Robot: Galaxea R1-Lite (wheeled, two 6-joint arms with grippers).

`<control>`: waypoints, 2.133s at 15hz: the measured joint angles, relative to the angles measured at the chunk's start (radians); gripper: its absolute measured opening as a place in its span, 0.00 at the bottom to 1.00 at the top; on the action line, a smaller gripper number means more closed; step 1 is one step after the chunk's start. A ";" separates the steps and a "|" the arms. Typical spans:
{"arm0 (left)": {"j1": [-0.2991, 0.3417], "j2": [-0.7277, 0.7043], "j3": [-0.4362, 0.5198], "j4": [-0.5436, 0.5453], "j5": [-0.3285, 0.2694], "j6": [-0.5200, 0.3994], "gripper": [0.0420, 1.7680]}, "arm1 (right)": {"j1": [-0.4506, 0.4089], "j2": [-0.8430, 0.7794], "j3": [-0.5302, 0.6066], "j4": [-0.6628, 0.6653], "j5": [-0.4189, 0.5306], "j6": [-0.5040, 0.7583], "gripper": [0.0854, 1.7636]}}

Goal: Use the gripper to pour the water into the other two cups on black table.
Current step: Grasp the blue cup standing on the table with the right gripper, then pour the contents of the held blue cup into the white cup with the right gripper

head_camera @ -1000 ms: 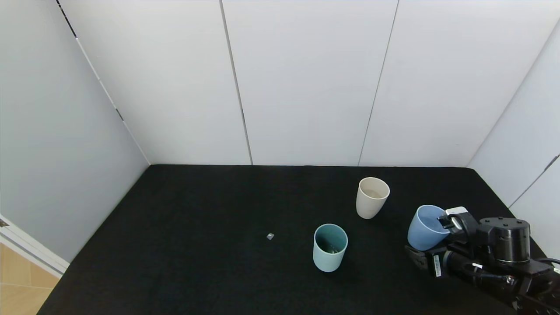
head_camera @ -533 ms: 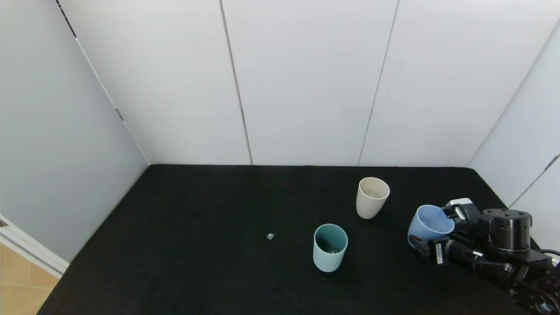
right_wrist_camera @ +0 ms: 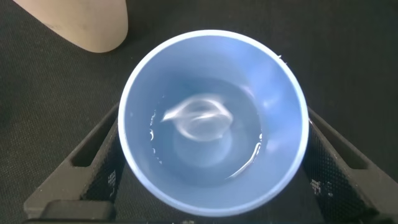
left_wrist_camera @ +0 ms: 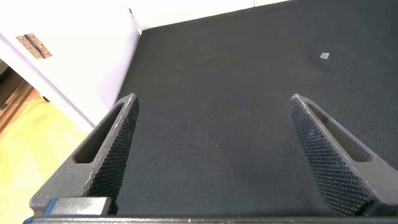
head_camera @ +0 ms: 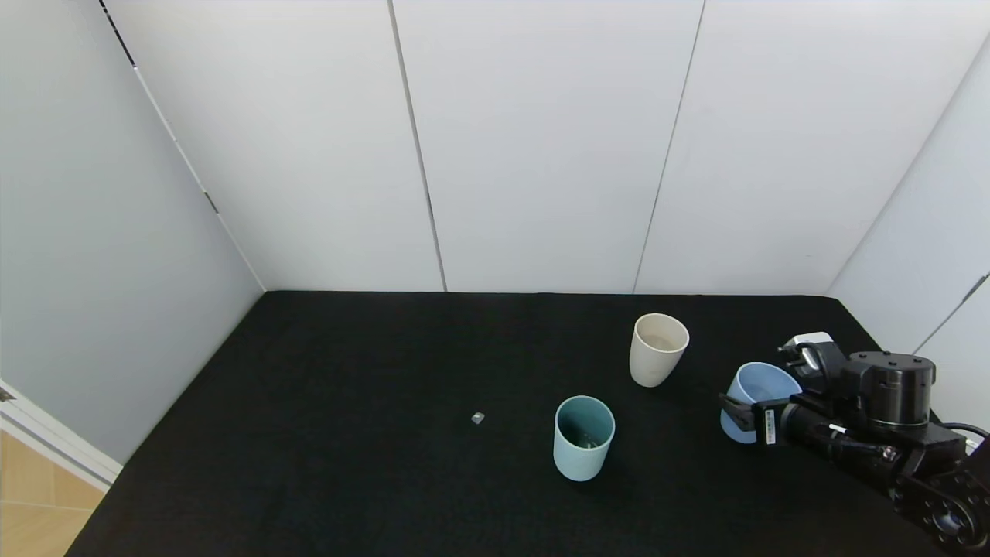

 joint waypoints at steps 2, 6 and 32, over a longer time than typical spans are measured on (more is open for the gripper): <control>0.000 0.000 0.000 0.000 0.000 0.000 0.97 | 0.000 0.004 -0.003 0.000 -0.001 0.000 0.89; 0.001 0.000 0.000 0.000 0.000 0.000 0.97 | 0.001 0.008 -0.004 -0.001 0.000 0.000 0.74; 0.001 0.000 0.000 0.000 0.000 0.000 0.97 | 0.024 -0.129 -0.660 0.809 -0.001 -0.346 0.73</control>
